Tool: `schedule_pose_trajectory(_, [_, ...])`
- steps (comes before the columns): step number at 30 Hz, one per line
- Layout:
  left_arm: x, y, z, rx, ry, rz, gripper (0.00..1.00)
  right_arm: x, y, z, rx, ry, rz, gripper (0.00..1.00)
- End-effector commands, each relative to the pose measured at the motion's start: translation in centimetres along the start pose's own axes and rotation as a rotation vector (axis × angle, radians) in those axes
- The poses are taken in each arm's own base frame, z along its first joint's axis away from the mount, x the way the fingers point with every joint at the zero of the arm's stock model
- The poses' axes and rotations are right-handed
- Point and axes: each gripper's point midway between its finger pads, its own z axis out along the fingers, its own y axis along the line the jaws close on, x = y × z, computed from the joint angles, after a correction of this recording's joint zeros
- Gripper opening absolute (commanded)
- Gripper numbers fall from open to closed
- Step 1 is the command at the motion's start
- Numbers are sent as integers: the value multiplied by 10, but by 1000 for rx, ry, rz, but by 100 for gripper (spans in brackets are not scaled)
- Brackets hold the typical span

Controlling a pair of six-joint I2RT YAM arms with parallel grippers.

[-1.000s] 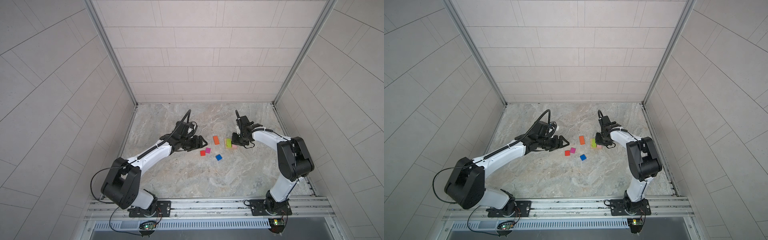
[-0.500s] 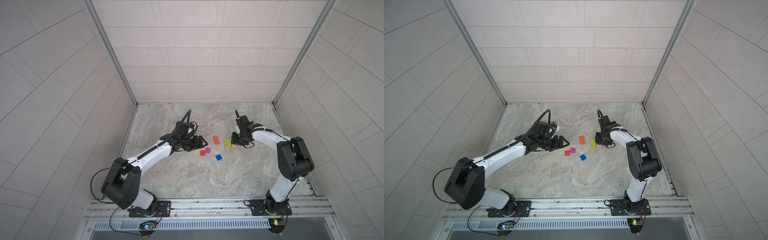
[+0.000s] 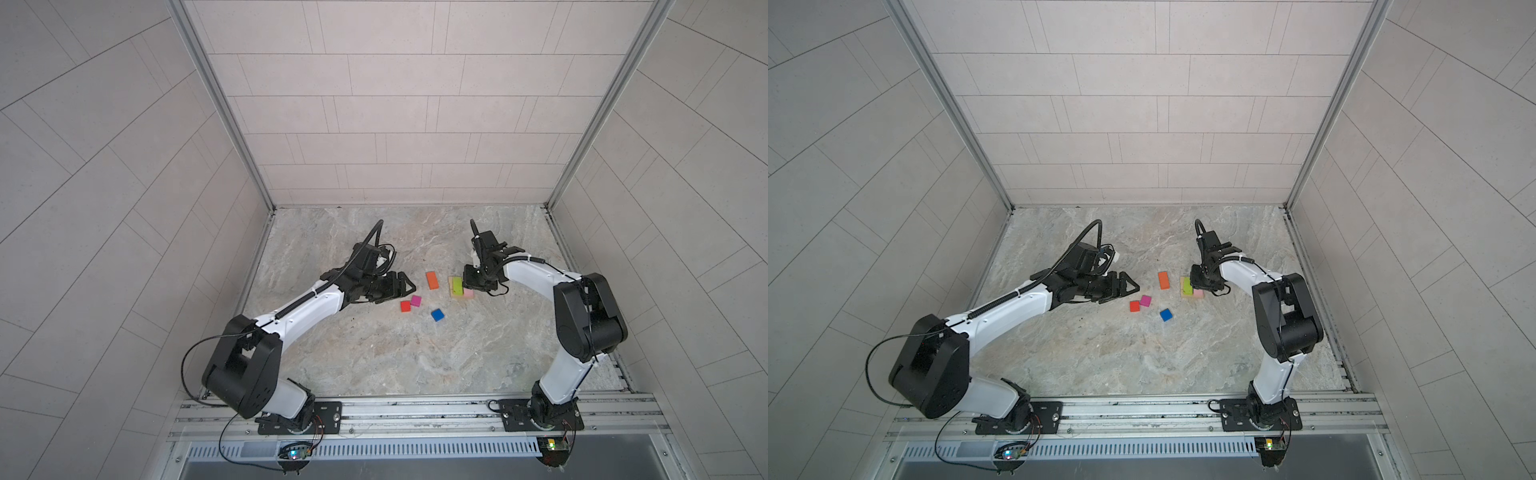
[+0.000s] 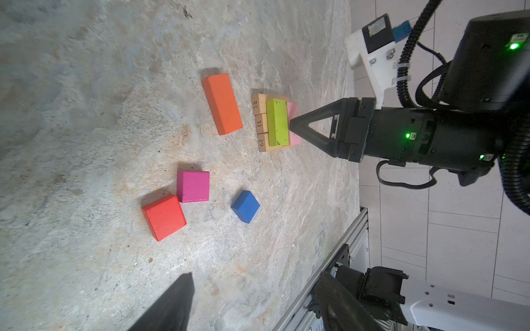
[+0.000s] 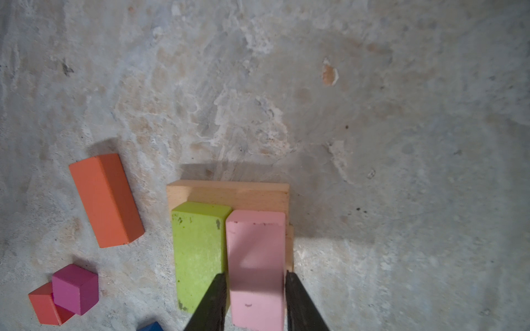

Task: Build the wood block tower
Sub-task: 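Lower the pink block onto the planks beside the lime green block, then open and raise the right gripper while the left gripper moves over the planks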

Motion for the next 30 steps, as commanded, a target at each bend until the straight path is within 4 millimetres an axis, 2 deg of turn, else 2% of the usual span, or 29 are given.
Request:
schedule_pose_trajectory(1, [0, -3, -1, 3, -9, 18, 74, -5, 2, -6, 12, -10, -5, 35])
schedule_pose_trajectory(5, [-1, 0, 3, -17, 1, 19, 74, -7, 2, -11, 15, -23, -5, 36])
schedule_pose_trajectory(14, [-8, 12, 6, -201, 11, 101, 78, -12, -1, -31, 26, -69, -13, 45])
schedule_pose_trajectory(16, [-9, 12, 11, -233, 18, 120, 81, -13, -1, -35, 22, -76, -15, 53])
schedule_pose_trajectory(17, [-10, 12, 14, -245, 25, 128, 90, -13, -2, -37, 22, -81, -14, 56])
schedule_pose_trajectory(18, [-10, 11, 17, -251, 30, 132, 92, -13, -4, -38, 24, -83, -11, 60])
schedule_pose_trajectory(26, [-15, 2, 50, -252, 72, 154, 95, -10, -24, -46, 38, -99, 17, 89])
schedule_pose_trajectory(28, [-16, 3, 59, -258, 84, 162, 100, -9, -31, -47, 44, -106, 29, 99])
schedule_pose_trajectory(30, [-17, 5, 67, -267, 94, 160, 100, -8, -37, -47, 45, -119, 40, 100])
